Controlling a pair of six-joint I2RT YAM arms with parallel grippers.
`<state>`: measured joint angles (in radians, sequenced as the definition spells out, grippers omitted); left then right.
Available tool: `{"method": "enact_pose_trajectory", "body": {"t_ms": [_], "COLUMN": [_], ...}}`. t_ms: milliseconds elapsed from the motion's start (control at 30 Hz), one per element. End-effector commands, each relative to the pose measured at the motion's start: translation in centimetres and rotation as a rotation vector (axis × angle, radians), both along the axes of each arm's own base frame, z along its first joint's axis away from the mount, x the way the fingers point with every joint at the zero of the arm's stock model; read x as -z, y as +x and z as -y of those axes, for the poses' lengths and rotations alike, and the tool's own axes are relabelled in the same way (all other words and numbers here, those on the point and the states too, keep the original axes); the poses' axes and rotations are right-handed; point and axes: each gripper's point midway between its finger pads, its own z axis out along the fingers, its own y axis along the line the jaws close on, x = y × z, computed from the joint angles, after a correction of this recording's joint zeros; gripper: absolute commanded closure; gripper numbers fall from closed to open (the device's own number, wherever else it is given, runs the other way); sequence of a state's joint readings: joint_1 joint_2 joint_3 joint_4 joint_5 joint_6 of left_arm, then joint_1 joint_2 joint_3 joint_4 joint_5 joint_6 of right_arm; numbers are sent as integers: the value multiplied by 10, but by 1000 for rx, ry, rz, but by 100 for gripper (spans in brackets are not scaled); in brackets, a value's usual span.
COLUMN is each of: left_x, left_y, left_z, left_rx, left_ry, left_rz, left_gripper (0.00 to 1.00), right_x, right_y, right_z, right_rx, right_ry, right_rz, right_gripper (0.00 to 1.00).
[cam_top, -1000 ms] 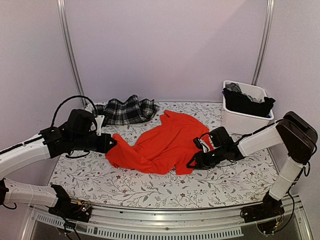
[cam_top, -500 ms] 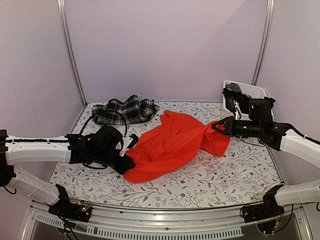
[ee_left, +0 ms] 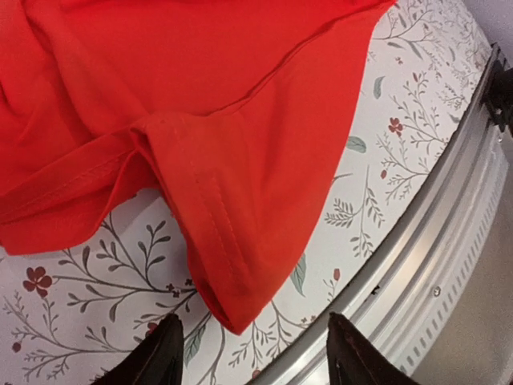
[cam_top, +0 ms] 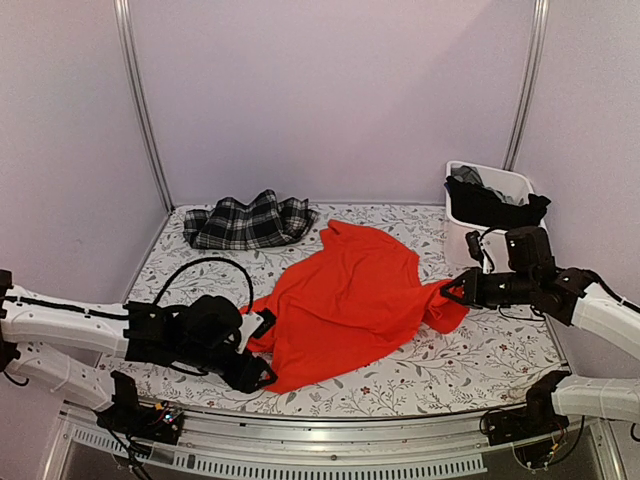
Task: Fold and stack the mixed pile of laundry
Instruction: Flatten out the crumpled T-shirt at the center of the board.
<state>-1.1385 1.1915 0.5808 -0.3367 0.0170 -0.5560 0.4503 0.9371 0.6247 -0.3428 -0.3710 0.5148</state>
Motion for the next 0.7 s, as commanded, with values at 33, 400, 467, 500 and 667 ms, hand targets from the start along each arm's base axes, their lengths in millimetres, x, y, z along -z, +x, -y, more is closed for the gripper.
{"method": "enact_pose_trajectory", "body": {"t_ms": [33,400,467,500,667], "left_x": [0,22,19,18,11], "left_y": [-5,-10,-9,-7,-12], "left_z": [-13,8,25,34,73], "left_rx": [-189,-166,-108,-84,62], "left_ry": [-192,-324,-323,-317,-292], "left_rz": [-129,-204,-189,-179,-147], "left_gripper": [38,24,34,41,100], "right_x": [-22,-28,-26,-25,-29], "right_y": [1,2,2,2,2], "right_z": [5,0,0,0,0], "right_rx": [27,0,0,0,-2], "right_ry": [23,33,30,29,27], "right_rz": [61,69,67,65,71], "right_gripper": [100,100,100,100,100]}}
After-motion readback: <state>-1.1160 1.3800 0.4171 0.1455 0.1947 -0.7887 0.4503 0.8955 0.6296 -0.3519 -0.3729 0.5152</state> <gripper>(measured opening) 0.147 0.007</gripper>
